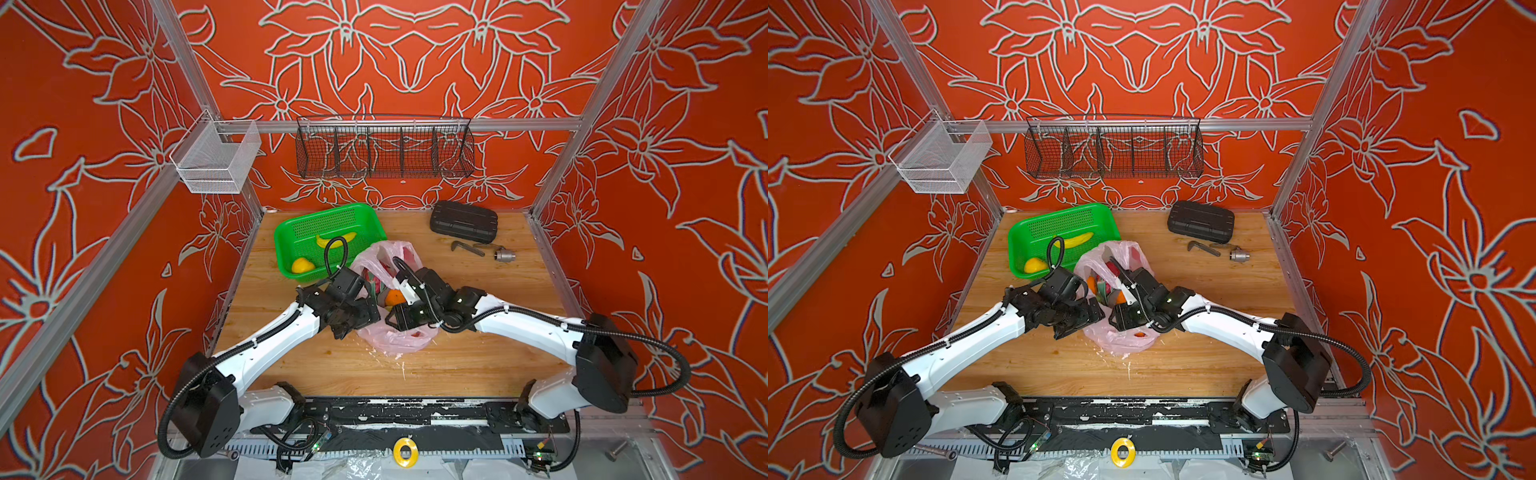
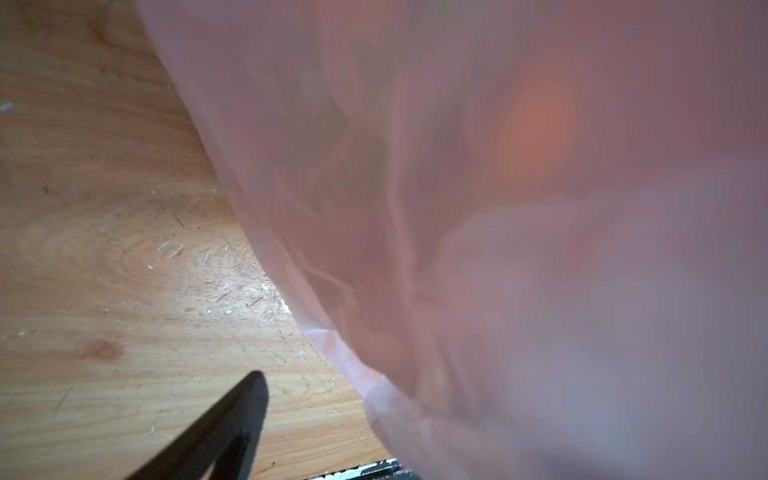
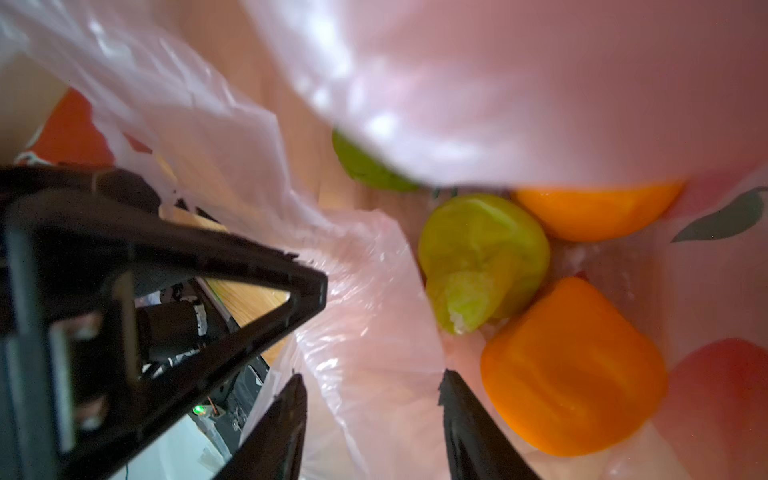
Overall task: Untie the knot of the plastic bag and take out the fruit
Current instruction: 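Move both grippers back to the opening of the pink bag, then hold the bag with the left gripper while the right gripper grasps an orange inside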
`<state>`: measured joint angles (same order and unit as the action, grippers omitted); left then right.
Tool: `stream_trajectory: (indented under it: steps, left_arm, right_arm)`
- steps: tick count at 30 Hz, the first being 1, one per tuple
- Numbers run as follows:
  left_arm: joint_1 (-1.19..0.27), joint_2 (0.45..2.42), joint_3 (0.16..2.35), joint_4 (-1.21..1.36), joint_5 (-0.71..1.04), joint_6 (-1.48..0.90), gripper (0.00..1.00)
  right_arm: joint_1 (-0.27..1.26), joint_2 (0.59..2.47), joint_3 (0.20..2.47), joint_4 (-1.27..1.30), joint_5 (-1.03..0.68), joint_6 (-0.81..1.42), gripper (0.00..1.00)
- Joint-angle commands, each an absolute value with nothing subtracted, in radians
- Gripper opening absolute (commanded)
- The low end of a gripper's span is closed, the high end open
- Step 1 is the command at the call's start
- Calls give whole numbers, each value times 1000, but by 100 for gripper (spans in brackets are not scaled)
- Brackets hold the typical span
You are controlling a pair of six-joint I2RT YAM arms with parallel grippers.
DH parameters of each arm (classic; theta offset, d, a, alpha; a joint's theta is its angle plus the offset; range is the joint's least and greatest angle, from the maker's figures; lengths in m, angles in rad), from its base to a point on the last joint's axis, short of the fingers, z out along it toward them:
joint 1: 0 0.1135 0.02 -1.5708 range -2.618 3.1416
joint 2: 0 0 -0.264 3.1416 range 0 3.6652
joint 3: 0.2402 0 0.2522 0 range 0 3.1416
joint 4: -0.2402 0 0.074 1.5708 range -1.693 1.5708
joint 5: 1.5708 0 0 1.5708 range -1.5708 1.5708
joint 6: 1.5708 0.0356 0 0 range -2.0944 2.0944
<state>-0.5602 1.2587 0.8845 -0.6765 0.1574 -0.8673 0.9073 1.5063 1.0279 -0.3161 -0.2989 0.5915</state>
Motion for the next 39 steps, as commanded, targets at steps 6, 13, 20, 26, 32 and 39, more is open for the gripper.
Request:
stream_trajectory:
  steps: [6, 13, 20, 26, 32, 39]
  left_arm:
    - [-625, 1269, 767, -632, 209, -886, 46]
    - [-656, 1265, 701, -592, 212, -920, 25]
    - [-664, 1271, 700, -583, 199, -916, 20]
    - [-664, 1261, 701, -563, 205, -905, 19]
    - [-664, 1253, 701, -568, 199, -902, 19]
    - [-664, 1253, 699, -566, 196, -899, 19]
  right_arm:
    - [932, 1525, 986, -356, -258, 594, 52]
    - [930, 1494, 1021, -393, -42, 621, 57]
    - [925, 1555, 1098, -488, 203, 685, 71]
    - [922, 1638, 1170, -528, 184, 763, 71]
    - [923, 1692, 1226, -675, 263, 844, 72]
    - [916, 1680, 1189, -645, 204, 844, 72]
